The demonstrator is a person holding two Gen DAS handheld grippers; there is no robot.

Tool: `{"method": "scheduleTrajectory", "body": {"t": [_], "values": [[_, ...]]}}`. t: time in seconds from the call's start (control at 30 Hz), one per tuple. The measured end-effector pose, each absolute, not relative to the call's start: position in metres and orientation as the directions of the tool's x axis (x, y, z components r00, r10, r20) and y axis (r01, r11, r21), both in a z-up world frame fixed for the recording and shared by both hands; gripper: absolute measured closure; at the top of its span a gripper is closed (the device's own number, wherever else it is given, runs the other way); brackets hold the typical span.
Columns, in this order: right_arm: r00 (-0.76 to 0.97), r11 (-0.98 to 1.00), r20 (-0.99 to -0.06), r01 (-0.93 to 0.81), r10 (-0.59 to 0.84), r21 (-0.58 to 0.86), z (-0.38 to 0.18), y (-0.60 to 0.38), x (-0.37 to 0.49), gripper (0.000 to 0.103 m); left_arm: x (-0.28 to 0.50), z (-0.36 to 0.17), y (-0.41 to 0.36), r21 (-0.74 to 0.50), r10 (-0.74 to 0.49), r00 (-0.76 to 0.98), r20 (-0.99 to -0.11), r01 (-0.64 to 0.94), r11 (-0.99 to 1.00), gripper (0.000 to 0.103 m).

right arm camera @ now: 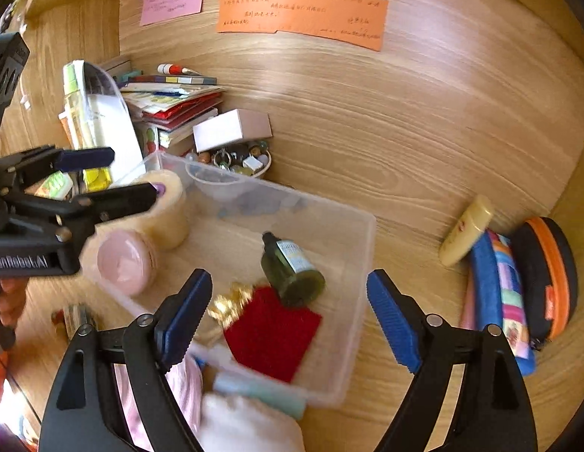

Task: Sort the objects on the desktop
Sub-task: 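Move both grippers to the white drawstring bag and white round lid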

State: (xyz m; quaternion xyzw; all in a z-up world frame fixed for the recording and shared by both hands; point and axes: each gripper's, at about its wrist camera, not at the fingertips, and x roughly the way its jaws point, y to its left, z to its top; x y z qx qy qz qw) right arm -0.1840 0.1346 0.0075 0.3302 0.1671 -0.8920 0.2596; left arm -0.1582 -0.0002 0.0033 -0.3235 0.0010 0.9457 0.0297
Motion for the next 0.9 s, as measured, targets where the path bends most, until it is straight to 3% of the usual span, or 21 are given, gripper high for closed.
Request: {"method": "scheduleTrajectory", "body": {"t": [0.47,0.9], "values": [[-0.677,-0.812,-0.675,0.549,-0.294,-0.197,-0.001,0.173,-0.129,0.02,-0.091,-0.017,-0.032,0.019,-0.012,-0.756,-0.654,0.0,-1.0,0.013],[-0.594,-0.815,-0.757,0.56,-0.271,-0.148,-0.041,0.185,-0.099,0.02,-0.042,-0.044,-0.023,-0.032,0.057,-0.69,-0.722,-0.048,-0.998,0.013]]}}
